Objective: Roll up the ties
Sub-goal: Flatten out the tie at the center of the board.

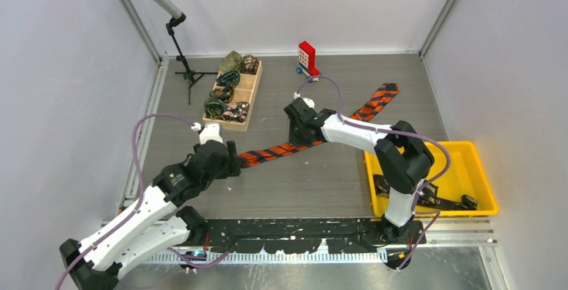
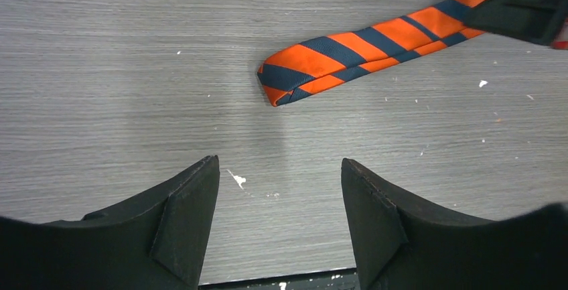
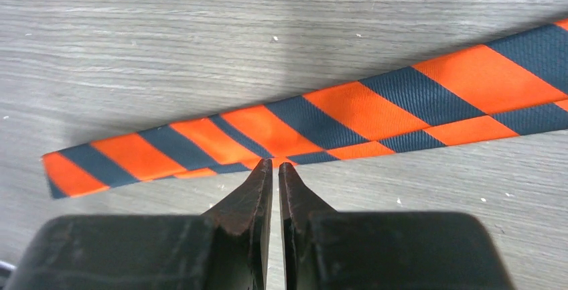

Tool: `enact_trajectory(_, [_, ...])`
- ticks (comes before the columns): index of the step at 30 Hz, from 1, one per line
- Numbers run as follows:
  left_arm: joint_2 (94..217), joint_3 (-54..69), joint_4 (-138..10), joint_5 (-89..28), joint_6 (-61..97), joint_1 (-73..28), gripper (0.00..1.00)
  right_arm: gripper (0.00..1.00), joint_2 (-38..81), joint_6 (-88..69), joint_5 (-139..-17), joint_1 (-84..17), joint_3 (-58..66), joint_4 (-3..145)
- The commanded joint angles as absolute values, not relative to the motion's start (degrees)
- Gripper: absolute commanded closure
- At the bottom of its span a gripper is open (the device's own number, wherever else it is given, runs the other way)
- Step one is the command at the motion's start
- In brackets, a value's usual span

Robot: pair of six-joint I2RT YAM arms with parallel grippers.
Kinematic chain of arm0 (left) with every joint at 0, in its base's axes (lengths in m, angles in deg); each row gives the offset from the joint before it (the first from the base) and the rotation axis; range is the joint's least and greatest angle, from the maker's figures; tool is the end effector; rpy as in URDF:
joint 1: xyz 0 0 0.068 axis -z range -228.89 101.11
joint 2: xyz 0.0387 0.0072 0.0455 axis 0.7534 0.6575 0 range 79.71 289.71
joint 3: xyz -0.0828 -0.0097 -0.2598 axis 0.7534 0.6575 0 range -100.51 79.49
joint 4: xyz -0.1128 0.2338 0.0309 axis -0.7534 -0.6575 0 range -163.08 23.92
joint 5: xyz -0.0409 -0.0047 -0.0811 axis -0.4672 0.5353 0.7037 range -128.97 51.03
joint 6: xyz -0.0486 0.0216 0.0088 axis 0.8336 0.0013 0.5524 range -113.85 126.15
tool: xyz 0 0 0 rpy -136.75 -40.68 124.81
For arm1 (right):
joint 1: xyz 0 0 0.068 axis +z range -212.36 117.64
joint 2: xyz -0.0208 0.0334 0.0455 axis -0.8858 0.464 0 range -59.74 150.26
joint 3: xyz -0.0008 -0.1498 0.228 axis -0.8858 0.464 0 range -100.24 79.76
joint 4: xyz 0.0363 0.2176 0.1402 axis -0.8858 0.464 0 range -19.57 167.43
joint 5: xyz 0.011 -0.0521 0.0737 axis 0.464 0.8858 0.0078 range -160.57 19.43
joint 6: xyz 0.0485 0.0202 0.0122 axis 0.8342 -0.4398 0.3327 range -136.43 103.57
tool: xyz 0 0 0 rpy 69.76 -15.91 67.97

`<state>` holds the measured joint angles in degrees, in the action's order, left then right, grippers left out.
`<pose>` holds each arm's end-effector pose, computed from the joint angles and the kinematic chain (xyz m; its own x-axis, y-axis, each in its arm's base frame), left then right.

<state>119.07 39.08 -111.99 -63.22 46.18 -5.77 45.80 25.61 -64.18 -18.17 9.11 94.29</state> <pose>0.1087 -0.0818 0.2703 -0.6585 -0.1869 -0.7290 -0.0168 0.9721 -0.2341 0.2771 0.2638 0.1834 -0.8914 0.0616 -0.4489 -0.0732 0.9582 0.2767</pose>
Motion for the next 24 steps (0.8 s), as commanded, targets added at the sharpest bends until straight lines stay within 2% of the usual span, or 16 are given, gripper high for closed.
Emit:
enact_trajectory(1, [124.3, 40.0, -101.3, -63.4, 48.2, -6.3, 0.32, 0.86, 39.4, 23.7, -64.4, -18.1, 7.7, 96.3])
enact_trajectory(9, [140.1, 38.2, -91.9, -57.1, 46.7, -13.7, 0.4, 0.86, 40.5, 28.5, -69.7, -16.6, 5.1, 89.3])
enact_trajectory(14, [147.0, 37.7, -87.3, -53.7, 46.0, -17.5, 0.57, 0.87, 44.8, 29.8, -72.5, -15.1, 1.5, 86.9])
enact_trajectory(17, [149.8, 37.8, -85.2, -53.3, 45.6, -17.8, 0.63, 0.88, 47.3, 31.3, -74.5, -14.7, 0.6, 84.2])
enact_trajectory(24, [154.4, 40.0, -82.5, -52.8, 45.8, -17.9, 0.64, 0.9, 51.0, 32.4, -76.3, -13.9, 0.0, 82.4])
